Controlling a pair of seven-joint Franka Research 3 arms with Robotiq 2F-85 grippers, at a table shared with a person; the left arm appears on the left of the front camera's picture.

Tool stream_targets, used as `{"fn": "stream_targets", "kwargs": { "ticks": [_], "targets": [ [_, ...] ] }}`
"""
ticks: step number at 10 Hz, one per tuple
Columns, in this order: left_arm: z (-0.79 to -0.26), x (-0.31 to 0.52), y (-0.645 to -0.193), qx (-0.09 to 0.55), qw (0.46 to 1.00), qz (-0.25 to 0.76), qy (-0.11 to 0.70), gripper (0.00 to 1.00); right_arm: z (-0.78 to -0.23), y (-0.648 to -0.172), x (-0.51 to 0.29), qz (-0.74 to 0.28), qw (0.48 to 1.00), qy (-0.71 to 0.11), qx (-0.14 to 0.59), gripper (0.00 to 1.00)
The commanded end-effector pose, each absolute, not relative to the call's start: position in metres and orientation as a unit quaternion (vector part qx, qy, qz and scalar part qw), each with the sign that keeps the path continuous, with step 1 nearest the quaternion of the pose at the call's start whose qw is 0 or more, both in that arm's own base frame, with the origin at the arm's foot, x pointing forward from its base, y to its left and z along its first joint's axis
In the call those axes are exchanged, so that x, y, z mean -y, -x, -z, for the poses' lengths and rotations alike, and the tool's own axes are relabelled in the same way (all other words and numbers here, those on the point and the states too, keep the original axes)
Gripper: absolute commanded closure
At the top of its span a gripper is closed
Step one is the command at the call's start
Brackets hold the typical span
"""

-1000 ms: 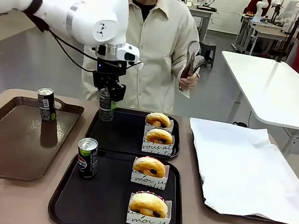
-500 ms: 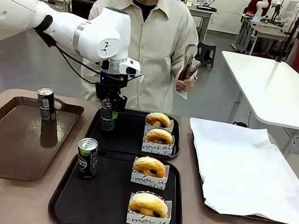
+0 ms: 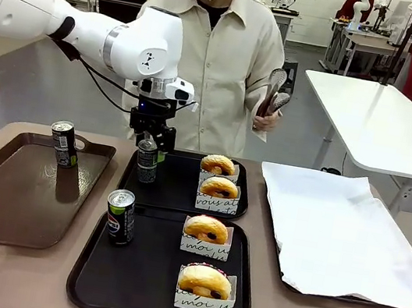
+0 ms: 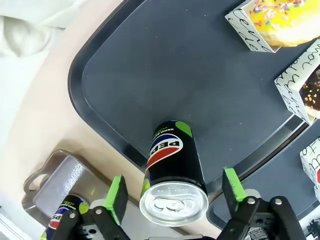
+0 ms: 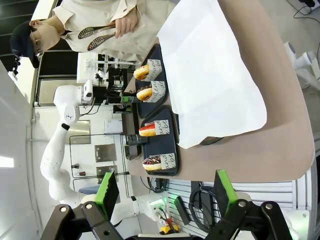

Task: Set up donuts and drinks on trays.
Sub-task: Pick up one Pepsi coke from the Handle tray and place it on the Flat Tray without a Pepsi coke.

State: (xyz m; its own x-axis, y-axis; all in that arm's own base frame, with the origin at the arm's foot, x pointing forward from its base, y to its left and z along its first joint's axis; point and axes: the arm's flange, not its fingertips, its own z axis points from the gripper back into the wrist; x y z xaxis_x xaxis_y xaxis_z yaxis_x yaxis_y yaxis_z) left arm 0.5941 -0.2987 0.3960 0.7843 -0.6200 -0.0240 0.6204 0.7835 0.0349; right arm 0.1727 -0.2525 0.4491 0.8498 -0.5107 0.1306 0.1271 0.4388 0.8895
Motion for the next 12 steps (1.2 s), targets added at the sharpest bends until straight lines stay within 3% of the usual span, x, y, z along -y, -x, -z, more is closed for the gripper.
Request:
{"fn": "stream_targets", "kwargs": {
  "ticks": [1, 4, 8, 12],
  "targets": [
    [-0.399, 0.3, -0.597, -0.005, 0.947, 0.32, -0.025, 0.0, -0.449, -0.172, 0.253, 0.186, 0.822, -0.5, 0.2, 0.0],
    [-0.429, 0.289, -0.574, 0.032, 0.952, 0.305, -0.01, 0.0, -0.449, -0.172, 0.253, 0.186, 0.822, -0.5, 0.2, 0.0],
    [-0.459, 0.26, -0.54, 0.057, 0.99, 0.129, 0.027, 0.0, -0.449, -0.172, 0.253, 0.186, 0.822, -0.5, 0.2, 0.0],
    [-0.473, 0.26, -0.555, 0.042, 0.989, 0.141, 0.021, 0.0, -0.449, -0.172, 0.253, 0.186, 0.822, -0.5, 0.2, 0.0]
  ]
}}
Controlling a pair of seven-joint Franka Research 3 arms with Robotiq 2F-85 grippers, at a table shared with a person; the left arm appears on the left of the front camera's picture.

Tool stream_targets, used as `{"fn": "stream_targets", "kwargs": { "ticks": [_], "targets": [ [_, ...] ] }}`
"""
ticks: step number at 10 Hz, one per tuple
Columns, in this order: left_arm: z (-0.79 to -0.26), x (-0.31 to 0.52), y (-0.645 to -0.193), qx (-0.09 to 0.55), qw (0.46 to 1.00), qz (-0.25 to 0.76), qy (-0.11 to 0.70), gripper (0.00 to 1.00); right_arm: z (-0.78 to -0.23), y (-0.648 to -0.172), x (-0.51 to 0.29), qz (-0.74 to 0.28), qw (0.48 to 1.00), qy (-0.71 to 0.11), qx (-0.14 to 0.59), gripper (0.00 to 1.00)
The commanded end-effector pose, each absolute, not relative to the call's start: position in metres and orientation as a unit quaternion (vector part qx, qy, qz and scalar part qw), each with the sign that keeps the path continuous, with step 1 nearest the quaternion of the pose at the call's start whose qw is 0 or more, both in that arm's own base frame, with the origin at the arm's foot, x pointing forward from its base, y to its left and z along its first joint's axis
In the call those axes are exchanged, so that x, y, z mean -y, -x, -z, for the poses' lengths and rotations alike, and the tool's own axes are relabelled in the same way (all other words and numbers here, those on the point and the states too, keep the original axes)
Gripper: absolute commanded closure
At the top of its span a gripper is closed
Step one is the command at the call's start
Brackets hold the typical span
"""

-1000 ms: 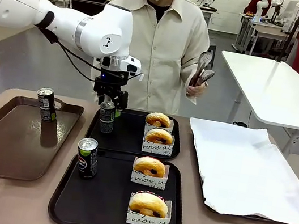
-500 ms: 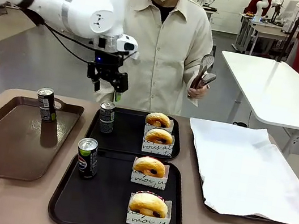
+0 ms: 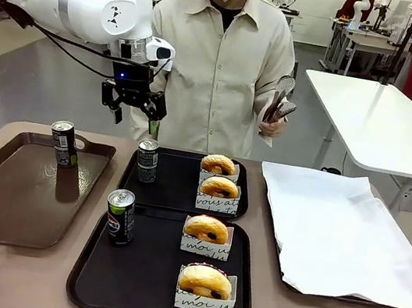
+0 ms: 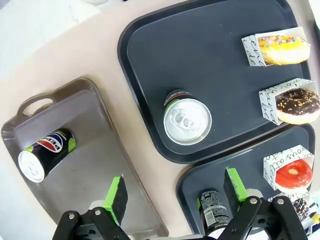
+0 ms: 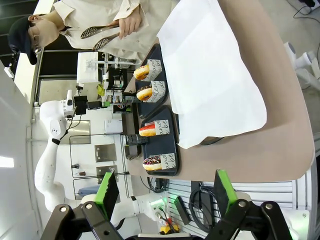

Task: Set up donuts and drinks on trays.
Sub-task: Pick up one Pepsi coke from the Handle tray and place it on the Flat Tray without a Pepsi coke.

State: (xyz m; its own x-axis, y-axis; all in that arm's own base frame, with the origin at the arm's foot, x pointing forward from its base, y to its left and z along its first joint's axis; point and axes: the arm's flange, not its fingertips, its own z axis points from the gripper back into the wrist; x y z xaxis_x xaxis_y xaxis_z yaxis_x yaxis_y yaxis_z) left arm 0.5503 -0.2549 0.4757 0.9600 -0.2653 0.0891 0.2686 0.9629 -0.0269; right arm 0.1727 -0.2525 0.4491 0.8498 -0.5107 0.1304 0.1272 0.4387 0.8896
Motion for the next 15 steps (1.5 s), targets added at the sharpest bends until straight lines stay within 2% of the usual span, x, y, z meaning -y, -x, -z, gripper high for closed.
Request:
{"fn": "stream_targets", "kwargs": {
  "ticks": [1, 7, 8, 10, 13, 14, 15],
  "targets": [
    [-0.473, 0.26, -0.555, 0.042, 0.989, 0.141, 0.021, 0.0, -0.449, -0.172, 0.253, 0.186, 0.822, -0.5, 0.2, 0.0],
    [-0.471, 0.26, -0.552, 0.039, 0.989, 0.138, 0.02, 0.0, -0.449, -0.172, 0.253, 0.186, 0.822, -0.5, 0.2, 0.0],
    [-0.482, 0.237, -0.53, 0.024, 0.986, 0.166, 0.008, 0.0, -0.449, -0.172, 0.253, 0.186, 0.822, -0.5, 0.2, 0.0],
    [-0.47, 0.163, -0.468, -0.019, 0.978, 0.206, 0.008, 0.0, -0.449, -0.172, 0.253, 0.186, 0.822, -0.5, 0.2, 0.0],
    [-0.44, 0.101, -0.411, 0.02, 0.979, 0.195, 0.048, 0.0, -0.449, -0.172, 0.253, 0.186, 0.822, -0.5, 0.2, 0.0],
    [-0.444, 0.099, -0.414, 0.032, 0.982, 0.184, 0.042, 0.0, -0.449, -0.172, 0.253, 0.186, 0.822, -0.5, 0.2, 0.0],
    [-0.45, 0.107, -0.432, -0.014, 0.98, 0.199, 0.02, 0.0, -0.449, -0.172, 0.253, 0.186, 0.822, -0.5, 0.2, 0.0]
  ]
}}
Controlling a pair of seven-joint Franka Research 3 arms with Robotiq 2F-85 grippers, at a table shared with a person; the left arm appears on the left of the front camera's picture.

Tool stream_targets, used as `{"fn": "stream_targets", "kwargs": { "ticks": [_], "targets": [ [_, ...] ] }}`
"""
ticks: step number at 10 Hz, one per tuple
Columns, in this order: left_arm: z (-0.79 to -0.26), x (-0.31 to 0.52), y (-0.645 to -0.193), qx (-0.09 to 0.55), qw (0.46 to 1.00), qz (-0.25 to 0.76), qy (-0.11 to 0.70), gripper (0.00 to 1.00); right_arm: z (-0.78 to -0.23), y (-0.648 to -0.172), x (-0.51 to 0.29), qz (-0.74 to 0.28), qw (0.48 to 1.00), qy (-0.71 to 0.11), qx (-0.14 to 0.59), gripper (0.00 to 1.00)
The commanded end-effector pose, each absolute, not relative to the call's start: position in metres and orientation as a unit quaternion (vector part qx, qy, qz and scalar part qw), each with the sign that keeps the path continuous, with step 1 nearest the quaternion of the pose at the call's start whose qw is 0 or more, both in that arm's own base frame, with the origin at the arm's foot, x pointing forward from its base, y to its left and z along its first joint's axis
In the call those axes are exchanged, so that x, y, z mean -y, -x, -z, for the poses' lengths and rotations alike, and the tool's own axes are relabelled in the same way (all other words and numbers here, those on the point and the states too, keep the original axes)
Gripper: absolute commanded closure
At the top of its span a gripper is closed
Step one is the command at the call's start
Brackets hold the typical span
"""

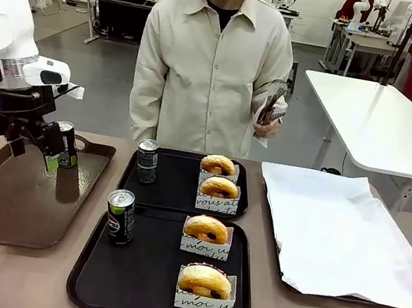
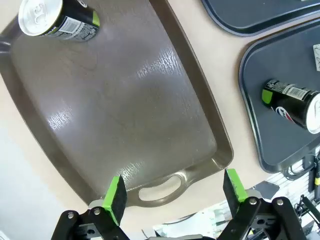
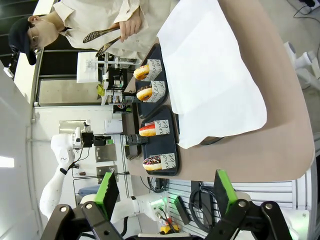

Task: Set up donuts and drinks on trays.
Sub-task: Pick up one Pepsi coke from the Handle tray and place it on the Flat Tray without a Pepsi coke.

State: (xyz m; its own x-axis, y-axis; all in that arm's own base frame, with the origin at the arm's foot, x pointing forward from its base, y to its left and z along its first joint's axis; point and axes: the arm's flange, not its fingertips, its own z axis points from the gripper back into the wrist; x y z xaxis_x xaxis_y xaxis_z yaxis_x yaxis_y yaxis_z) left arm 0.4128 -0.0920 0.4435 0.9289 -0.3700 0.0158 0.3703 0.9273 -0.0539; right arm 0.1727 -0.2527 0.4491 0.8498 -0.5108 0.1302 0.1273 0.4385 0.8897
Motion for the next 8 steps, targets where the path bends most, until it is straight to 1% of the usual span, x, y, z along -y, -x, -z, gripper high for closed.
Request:
{"fn": "stream_targets", "kwargs": {
  "ticks": [1, 2, 3, 4, 5, 6, 7, 8],
  "targets": [
    [-0.45, 0.107, -0.432, -0.014, 0.98, 0.199, 0.02, 0.0, -0.449, -0.172, 0.253, 0.186, 0.822, -0.5, 0.2, 0.0],
    [-0.444, 0.092, -0.413, 0.003, 0.982, 0.189, 0.028, 0.0, -0.449, -0.172, 0.253, 0.186, 0.822, -0.5, 0.2, 0.0],
    [-0.446, 0.07, -0.417, -0.001, 0.978, 0.192, 0.086, 0.0, -0.449, -0.172, 0.253, 0.186, 0.822, -0.5, 0.2, 0.0],
    [-0.447, 0.041, -0.406, -0.001, 0.965, 0.207, 0.16, 0.0, -0.449, -0.172, 0.253, 0.186, 0.822, -0.5, 0.2, 0.0],
    [-0.461, 0.006, -0.404, 0.012, 0.948, 0.218, 0.23, 0.0, -0.449, -0.172, 0.253, 0.186, 0.822, -0.5, 0.2, 0.0],
    [-0.46, -0.029, -0.384, 0.033, 0.921, 0.231, 0.311, 0.0, -0.449, -0.172, 0.253, 0.186, 0.822, -0.5, 0.2, 0.0],
    [-0.461, -0.058, -0.374, 0.061, 0.885, 0.261, 0.381, 0.0, -0.449, -0.172, 0.253, 0.186, 0.822, -0.5, 0.2, 0.0],
    [-0.469, -0.089, -0.377, 0.089, 0.857, 0.281, 0.422, 0.0, -0.449, -0.172, 0.253, 0.186, 0.822, -0.5, 0.2, 0.0]
  ]
}}
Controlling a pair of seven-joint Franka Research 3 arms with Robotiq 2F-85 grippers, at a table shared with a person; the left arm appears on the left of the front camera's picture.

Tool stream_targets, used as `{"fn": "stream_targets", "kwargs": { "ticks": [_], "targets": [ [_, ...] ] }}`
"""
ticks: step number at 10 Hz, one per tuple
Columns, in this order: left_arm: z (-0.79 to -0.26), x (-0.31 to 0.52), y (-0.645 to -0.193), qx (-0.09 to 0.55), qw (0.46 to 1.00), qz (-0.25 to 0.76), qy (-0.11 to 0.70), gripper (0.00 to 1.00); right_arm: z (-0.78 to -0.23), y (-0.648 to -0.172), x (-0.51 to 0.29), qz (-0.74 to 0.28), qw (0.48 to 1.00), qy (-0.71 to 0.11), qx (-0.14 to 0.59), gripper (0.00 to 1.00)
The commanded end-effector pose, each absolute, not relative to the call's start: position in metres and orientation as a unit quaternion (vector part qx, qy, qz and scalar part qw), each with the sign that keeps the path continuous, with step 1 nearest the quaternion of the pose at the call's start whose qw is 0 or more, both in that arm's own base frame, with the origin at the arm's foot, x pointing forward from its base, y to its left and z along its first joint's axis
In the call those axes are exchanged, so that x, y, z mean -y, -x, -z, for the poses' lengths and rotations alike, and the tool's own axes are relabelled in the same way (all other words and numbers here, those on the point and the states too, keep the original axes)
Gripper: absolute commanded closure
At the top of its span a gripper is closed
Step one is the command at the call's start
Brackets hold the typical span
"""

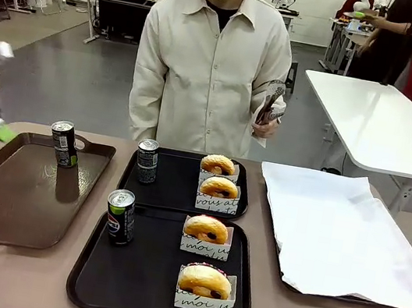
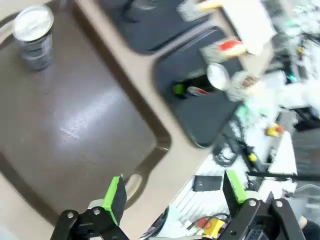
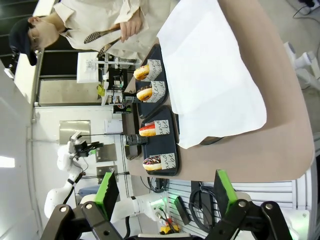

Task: Set up donuts and drinks on trays.
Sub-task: Pick up one Pepsi coke from the Handle tray and place it on the Flat Tray without a Pepsi coke.

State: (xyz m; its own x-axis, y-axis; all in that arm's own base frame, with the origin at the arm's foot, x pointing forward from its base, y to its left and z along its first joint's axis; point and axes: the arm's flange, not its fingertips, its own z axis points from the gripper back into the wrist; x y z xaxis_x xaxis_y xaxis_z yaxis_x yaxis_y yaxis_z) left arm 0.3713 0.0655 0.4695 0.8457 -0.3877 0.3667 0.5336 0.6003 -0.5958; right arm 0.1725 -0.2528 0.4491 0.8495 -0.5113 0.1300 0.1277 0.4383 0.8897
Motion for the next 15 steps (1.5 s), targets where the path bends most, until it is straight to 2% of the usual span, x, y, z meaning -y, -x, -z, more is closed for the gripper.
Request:
{"fn": "stream_targets", "kwargs": {
  "ticks": [1, 2, 4, 5, 8, 10, 11, 12, 15],
  "targets": [
    [-0.456, -0.113, -0.362, 0.121, 0.843, 0.252, 0.46, 0.0, -0.449, -0.172, 0.253, 0.186, 0.822, -0.5, 0.2, 0.0],
    [-0.438, -0.136, -0.354, 0.147, 0.825, 0.209, 0.504, 0.0, -0.449, -0.172, 0.253, 0.186, 0.822, -0.5, 0.2, 0.0],
    [-0.424, -0.181, -0.373, 0.154, 0.805, 0.095, 0.565, 0.0, -0.449, -0.172, 0.253, 0.186, 0.822, -0.5, 0.2, 0.0],
    [-0.405, -0.194, -0.367, 0.151, 0.789, 0.058, 0.593, 0.0, -0.449, -0.172, 0.253, 0.186, 0.822, -0.5, 0.2, 0.0],
    [-0.397, -0.226, -0.376, 0.142, 0.774, -0.001, 0.617, 0.0, -0.449, -0.172, 0.253, 0.186, 0.822, -0.5, 0.2, 0.0],
    [-0.398, -0.229, -0.381, 0.12, 0.779, -0.024, 0.614, 0.0, -0.449, -0.172, 0.253, 0.186, 0.822, -0.5, 0.2, 0.0],
    [-0.404, -0.217, -0.382, 0.111, 0.802, -0.051, 0.584, 0.0, -0.449, -0.172, 0.253, 0.186, 0.822, -0.5, 0.2, 0.0],
    [-0.39, -0.231, -0.378, 0.131, 0.78, -0.007, 0.611, 0.0, -0.449, -0.172, 0.253, 0.186, 0.822, -0.5, 0.2, 0.0],
    [-0.39, -0.231, -0.378, 0.131, 0.78, -0.007, 0.611, 0.0, -0.449, -0.172, 0.253, 0.186, 0.822, -0.5, 0.2, 0.0]
  ]
}}
